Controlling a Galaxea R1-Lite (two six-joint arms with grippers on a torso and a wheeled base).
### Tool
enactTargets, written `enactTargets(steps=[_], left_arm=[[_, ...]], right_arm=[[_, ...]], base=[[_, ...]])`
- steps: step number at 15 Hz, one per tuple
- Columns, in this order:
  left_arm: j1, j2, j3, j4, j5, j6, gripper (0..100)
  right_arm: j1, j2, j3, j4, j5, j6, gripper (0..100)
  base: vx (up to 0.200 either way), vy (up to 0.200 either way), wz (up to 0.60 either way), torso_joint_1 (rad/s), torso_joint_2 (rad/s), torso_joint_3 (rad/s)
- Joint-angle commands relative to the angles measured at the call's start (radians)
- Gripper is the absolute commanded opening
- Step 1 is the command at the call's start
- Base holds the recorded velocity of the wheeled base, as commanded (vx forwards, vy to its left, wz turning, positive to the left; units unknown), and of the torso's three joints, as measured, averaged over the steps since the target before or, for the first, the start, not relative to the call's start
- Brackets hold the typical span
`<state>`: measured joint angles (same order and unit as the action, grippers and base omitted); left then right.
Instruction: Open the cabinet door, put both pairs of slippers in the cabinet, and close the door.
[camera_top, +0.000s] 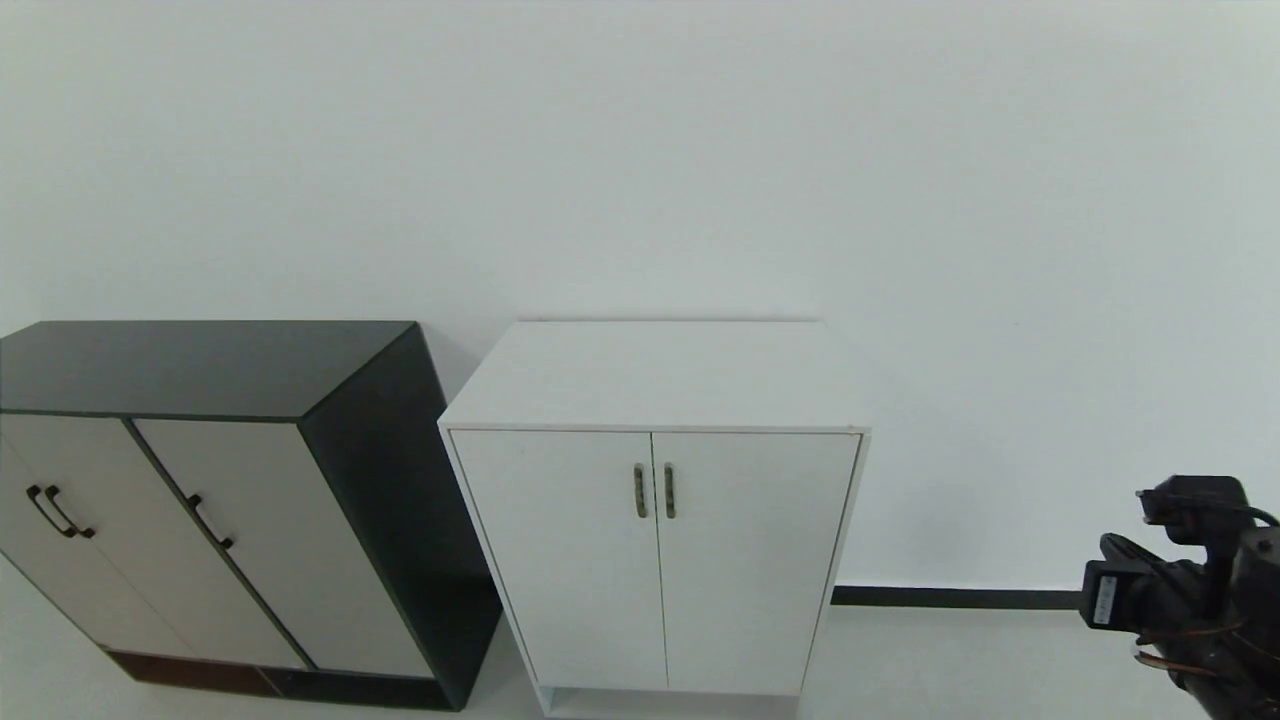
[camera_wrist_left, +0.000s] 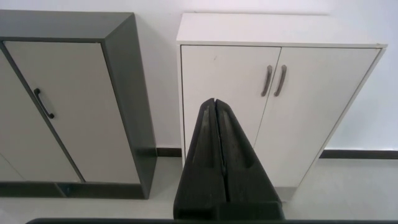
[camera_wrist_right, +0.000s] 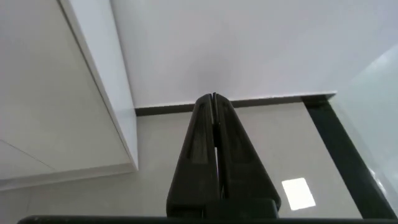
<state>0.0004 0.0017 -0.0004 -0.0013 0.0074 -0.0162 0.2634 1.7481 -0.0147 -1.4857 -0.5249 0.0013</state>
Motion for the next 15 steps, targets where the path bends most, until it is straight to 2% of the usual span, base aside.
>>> enactTargets(steps=[1,8,11,13,14,15], left_arm=[[0.0,0.0,-0.001,0.0,0.0,-0.001,0],[0.001,0.001,-0.001,0.0,0.0,-0.001,0],[0.001,0.001,-0.001,0.0,0.0,-0.001,0],[0.001,0.0,-0.001,0.0,0.0,-0.001,0],[0.0,0.001,-0.001,0.0,0.0,-0.001,0],[0.001,0.001,-0.001,0.0,0.0,-0.001,0]], right_arm=[[-0.018,-0.245,0.015,0.188,-0.012,0.003,0],[-0.01,-1.081,0.015,1.061,0.051,-0.006,0],[-0.01,-1.47,-0.024,1.409,0.144,-0.029,0],[-0.01,-1.61,-0.057,1.543,0.203,-0.035,0],[-0.006,-1.661,-0.068,1.566,0.281,-0.032,0],[-0.006,-1.658,-0.065,1.539,0.313,-0.027,0]], base=[[0.0,0.0,0.0,0.0,0.0,0.0],[0.0,0.0,0.0,0.0,0.0,0.0],[0.0,0.0,0.0,0.0,0.0,0.0],[0.0,0.0,0.0,0.0,0.0,0.0],[0.0,0.0,0.0,0.0,0.0,0.0],[0.0,0.0,0.0,0.0,0.0,0.0]])
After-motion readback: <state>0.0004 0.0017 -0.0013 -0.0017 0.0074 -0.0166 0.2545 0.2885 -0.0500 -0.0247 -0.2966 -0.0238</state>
